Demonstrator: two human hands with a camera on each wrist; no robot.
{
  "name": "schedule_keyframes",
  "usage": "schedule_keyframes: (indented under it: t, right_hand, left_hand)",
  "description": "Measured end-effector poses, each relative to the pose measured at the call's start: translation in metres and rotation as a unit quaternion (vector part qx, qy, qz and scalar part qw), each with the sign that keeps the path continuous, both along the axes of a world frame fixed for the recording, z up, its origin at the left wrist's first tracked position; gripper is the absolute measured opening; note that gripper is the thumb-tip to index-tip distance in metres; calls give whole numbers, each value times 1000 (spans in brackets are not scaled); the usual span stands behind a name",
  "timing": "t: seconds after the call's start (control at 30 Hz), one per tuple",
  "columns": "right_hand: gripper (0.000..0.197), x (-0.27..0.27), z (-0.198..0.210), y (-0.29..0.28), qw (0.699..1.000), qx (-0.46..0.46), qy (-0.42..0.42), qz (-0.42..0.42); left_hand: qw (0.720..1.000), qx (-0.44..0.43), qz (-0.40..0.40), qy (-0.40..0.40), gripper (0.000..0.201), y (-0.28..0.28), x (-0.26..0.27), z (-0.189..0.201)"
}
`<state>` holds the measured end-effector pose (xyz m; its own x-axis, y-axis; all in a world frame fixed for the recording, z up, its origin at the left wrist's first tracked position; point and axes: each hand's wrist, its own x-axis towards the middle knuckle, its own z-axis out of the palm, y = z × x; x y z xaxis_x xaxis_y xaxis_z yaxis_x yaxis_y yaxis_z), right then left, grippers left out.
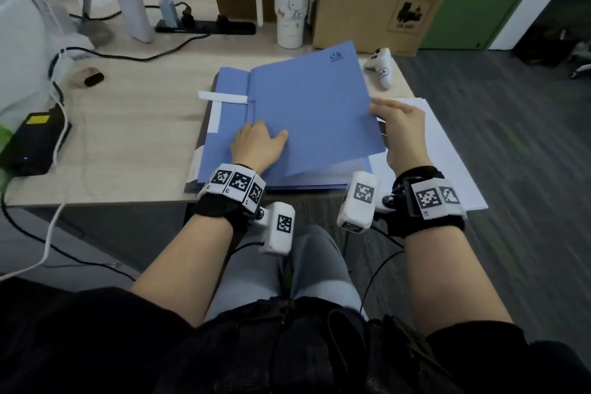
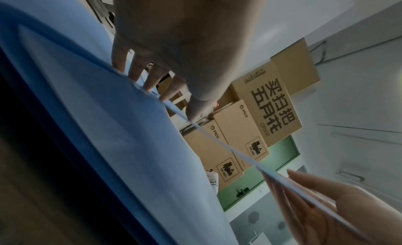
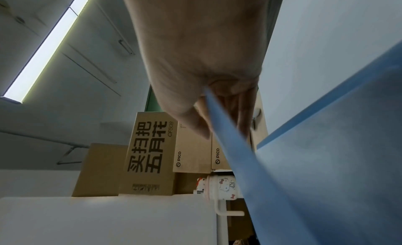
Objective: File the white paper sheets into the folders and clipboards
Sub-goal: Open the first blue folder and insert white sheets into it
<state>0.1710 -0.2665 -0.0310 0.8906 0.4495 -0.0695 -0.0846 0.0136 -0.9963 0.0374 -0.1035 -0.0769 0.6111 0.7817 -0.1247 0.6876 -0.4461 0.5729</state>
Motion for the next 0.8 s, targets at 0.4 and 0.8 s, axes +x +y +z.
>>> schedule_keyframes:
  t: [0.4, 0.8]
  right_hand:
    - [62, 28, -55, 17, 971, -236, 36, 8]
    - [16, 22, -40, 31, 982, -184, 42, 28]
  left_hand:
    - [993, 6, 107, 47, 59, 15, 22, -7]
    - [938, -188, 195, -216, 25, 41, 26, -3]
